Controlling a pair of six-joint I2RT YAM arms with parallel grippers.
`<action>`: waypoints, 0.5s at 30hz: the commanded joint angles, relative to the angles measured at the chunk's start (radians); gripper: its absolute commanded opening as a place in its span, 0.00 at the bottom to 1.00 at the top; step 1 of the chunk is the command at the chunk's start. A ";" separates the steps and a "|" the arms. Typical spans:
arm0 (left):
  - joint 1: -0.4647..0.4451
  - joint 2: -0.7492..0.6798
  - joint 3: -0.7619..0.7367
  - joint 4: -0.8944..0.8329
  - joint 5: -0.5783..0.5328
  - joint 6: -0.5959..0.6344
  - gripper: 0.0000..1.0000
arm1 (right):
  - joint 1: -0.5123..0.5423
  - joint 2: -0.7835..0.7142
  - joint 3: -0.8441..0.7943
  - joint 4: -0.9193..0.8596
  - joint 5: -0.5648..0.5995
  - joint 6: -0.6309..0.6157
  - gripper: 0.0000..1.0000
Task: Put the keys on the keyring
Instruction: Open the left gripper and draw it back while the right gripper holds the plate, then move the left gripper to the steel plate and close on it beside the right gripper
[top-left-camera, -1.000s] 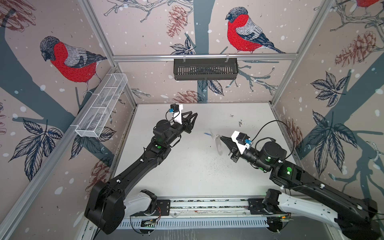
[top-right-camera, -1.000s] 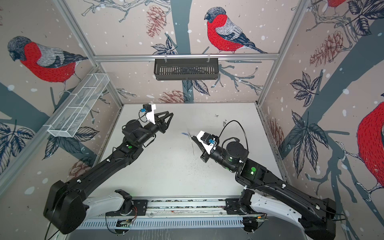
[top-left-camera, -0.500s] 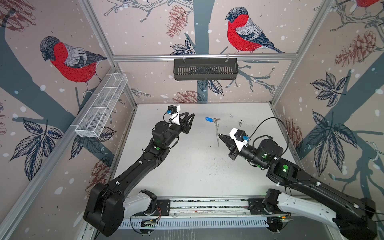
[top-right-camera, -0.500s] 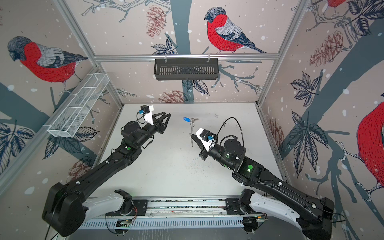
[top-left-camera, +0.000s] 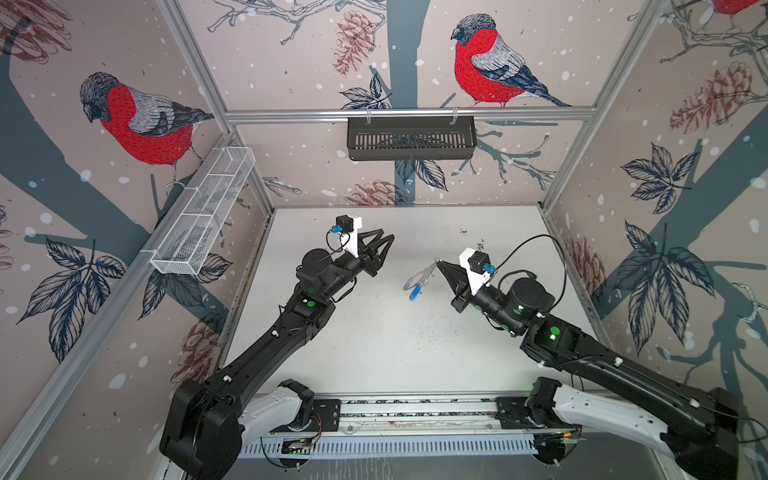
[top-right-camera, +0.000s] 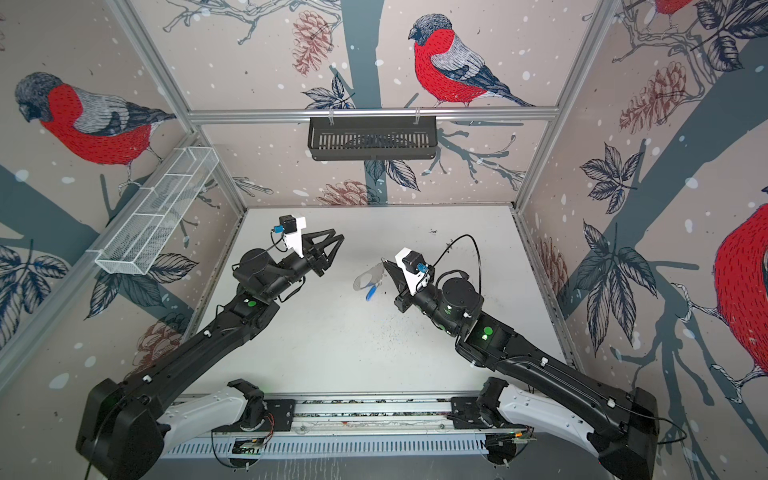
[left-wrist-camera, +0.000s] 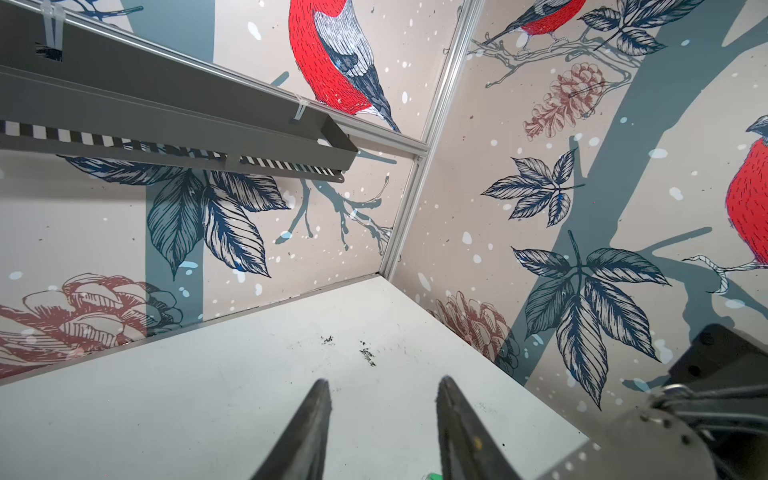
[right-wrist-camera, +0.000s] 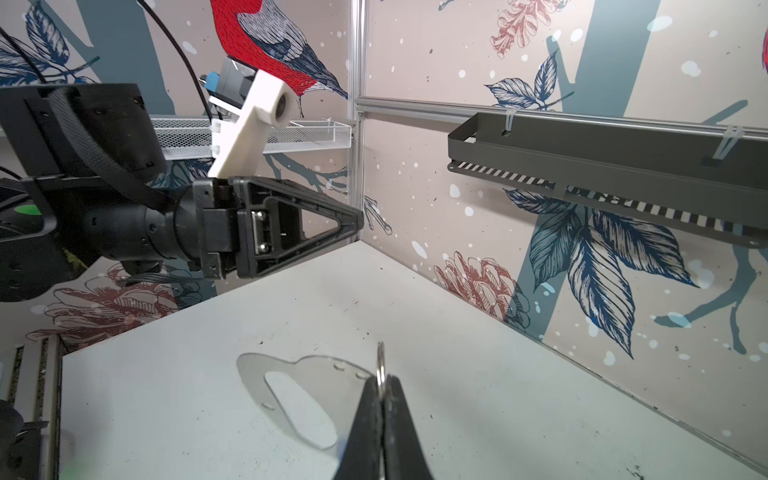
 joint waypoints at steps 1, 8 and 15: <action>-0.003 -0.011 0.004 0.059 0.080 -0.013 0.44 | -0.019 0.005 -0.007 0.091 -0.053 0.024 0.00; -0.006 -0.012 -0.040 0.201 0.264 0.078 0.44 | -0.191 0.002 0.005 0.089 -0.426 0.066 0.00; -0.006 0.035 -0.028 0.320 0.435 0.073 0.42 | -0.296 0.023 0.036 0.068 -0.683 0.089 0.00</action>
